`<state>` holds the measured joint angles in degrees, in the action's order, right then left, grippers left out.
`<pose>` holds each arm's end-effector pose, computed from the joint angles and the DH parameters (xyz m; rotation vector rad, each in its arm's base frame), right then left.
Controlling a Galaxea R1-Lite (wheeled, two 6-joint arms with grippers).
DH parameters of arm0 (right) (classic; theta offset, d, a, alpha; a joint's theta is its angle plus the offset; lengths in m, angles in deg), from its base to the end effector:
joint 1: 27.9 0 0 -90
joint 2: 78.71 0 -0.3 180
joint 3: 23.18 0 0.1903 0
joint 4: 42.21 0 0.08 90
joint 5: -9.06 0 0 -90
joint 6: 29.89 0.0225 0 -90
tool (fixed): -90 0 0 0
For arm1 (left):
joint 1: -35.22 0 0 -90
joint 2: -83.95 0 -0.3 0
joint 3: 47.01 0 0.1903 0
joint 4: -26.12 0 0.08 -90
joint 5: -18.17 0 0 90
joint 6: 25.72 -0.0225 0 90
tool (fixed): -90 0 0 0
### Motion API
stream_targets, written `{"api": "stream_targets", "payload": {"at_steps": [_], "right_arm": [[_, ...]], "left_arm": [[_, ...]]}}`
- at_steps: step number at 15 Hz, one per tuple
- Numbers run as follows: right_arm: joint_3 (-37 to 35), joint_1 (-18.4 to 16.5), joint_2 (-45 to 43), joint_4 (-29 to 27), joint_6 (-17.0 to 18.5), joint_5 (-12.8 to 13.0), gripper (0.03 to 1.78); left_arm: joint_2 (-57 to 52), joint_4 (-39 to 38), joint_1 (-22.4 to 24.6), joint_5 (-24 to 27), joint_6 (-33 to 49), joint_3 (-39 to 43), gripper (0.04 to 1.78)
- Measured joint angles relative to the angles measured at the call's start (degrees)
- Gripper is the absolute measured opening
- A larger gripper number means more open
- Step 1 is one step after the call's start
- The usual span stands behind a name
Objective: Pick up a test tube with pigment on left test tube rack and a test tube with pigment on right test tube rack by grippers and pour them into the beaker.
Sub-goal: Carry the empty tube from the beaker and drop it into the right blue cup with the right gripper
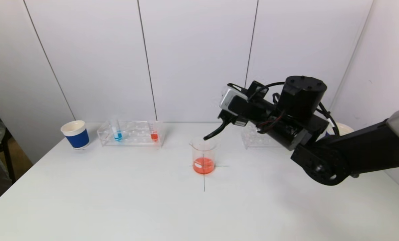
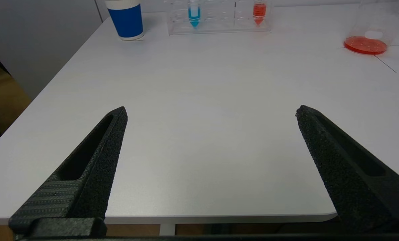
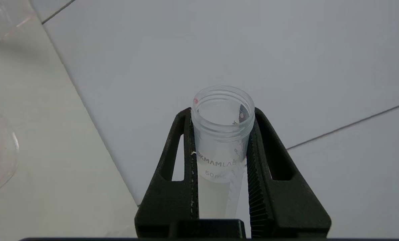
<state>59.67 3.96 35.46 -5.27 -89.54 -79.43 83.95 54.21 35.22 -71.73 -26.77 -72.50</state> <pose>0.3293 0.2040 0.1848 -0.9865 -0.3606 0.4296 -0.0258 0.0000 0.0772 0.0183 0.0454 -0.0022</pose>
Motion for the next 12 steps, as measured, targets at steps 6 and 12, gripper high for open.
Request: {"api": "stream_targets", "payload": {"at_steps": [6,12], "right_arm": [[0.8,-4.2,-5.5,-3.4,12.7,2.4,0.47],[2.2,-9.9,-7.4,-3.6,24.5,3.5,0.47]], "left_arm": [[0.0,0.0,0.0,0.0,0.0,0.0,1.76],[0.0,0.0,0.0,0.0,0.0,0.0,1.76]]}}
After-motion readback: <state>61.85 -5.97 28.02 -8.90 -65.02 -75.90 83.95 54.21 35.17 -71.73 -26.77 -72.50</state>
